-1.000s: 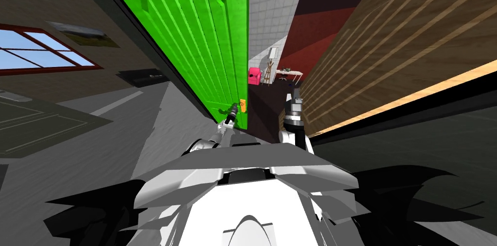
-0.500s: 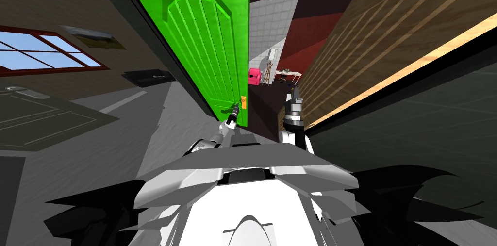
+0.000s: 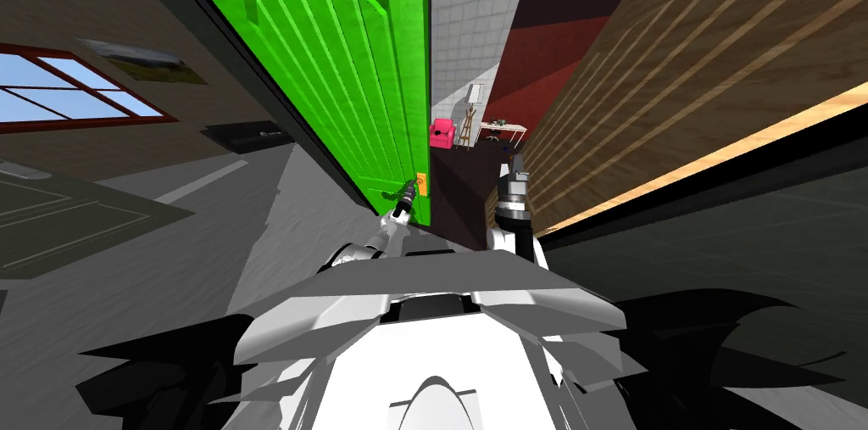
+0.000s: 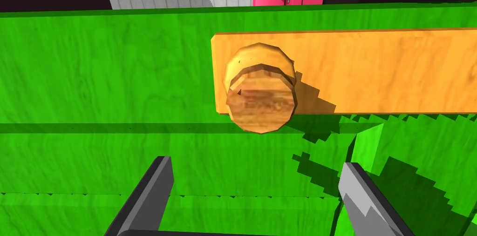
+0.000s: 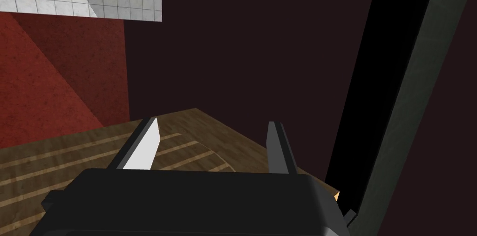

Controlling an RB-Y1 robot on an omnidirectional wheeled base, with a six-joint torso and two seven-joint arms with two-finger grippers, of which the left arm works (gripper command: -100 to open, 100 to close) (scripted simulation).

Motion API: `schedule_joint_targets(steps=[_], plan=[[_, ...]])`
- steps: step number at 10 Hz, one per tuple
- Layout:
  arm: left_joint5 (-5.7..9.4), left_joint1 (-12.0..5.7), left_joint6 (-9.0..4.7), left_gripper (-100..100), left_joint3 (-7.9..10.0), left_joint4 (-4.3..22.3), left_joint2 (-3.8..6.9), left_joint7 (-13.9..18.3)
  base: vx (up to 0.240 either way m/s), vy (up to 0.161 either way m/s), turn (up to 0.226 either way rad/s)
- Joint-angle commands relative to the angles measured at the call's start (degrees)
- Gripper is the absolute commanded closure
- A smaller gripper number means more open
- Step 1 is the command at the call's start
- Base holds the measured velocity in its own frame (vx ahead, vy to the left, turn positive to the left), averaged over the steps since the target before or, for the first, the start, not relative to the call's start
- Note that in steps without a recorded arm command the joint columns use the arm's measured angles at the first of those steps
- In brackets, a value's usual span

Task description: Push the door open

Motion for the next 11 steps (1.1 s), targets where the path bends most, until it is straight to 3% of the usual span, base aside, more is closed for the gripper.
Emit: schedule_joint_targets(steps=[1, 4, 5, 6, 11], plan=[[0.04, 0.03, -0.32, -100, 0.19, 0.18, -0.05, -0.12, 0.168, -0.053, -0.019], [0.11, 0.07, -0.62, -100, 0.5, 0.3, -1.08, -0.31, 0.179, -0.072, -0.019], [0.1, 0.06, -0.44, -100, 0.43, 0.15, -0.8, -0.26, 0.085, -0.038, 0.001], [0.1, 0.06, -0.44, 100, 0.43, 0.15, -0.8, -0.26, -0.013, 0.005, 0.004], [0.1, 0.06, -0.44, 100, 0.43, 0.15, -0.8, -0.26, -0.016, 0.007, -0.003]])
